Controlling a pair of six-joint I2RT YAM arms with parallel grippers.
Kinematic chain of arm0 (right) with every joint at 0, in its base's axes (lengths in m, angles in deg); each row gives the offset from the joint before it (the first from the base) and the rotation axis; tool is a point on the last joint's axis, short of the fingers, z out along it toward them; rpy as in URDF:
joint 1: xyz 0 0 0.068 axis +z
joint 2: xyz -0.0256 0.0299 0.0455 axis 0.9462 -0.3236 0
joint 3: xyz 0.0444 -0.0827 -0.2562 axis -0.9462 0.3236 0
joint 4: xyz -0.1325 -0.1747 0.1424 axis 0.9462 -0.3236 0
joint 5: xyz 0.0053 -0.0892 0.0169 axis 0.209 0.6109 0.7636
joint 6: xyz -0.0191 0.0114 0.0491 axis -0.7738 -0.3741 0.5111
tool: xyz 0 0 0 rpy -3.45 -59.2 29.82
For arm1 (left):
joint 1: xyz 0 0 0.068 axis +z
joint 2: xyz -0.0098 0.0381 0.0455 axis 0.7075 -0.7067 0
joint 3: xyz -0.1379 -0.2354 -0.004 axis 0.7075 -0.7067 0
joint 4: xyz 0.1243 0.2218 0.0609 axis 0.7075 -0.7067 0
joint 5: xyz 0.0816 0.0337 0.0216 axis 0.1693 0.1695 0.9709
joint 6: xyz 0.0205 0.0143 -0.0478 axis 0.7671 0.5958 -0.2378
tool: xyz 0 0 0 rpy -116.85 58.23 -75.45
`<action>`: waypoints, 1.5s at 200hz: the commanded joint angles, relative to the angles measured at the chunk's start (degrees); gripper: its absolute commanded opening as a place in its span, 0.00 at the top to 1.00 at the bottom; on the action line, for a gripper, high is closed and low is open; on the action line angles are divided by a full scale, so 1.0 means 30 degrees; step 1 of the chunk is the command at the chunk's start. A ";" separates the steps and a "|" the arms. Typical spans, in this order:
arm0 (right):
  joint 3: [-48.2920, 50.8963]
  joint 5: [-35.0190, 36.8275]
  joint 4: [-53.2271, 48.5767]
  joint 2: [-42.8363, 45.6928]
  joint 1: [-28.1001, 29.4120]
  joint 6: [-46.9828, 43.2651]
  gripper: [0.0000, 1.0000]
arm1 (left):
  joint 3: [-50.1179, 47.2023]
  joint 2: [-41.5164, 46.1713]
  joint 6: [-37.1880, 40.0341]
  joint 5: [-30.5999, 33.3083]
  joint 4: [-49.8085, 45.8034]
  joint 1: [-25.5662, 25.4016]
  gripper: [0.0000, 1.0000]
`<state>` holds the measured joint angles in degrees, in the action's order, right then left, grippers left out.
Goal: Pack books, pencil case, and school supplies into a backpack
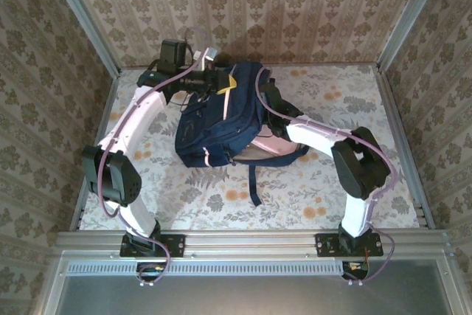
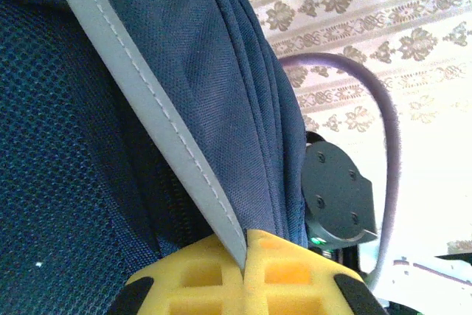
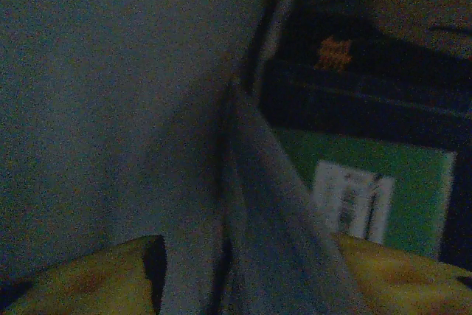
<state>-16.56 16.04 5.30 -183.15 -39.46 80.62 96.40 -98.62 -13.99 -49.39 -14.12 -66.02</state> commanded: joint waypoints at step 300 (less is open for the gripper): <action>0.8989 0.5596 -0.6669 0.7719 -0.6880 -0.4026 0.29 | -0.1603 -0.2872 0.0859 0.3876 0.3195 -0.4487 1.00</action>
<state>8.77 32.78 -15.37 -163.87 -60.24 67.29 89.15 -107.30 -13.46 -38.68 -6.82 -78.81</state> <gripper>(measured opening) 0.717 0.052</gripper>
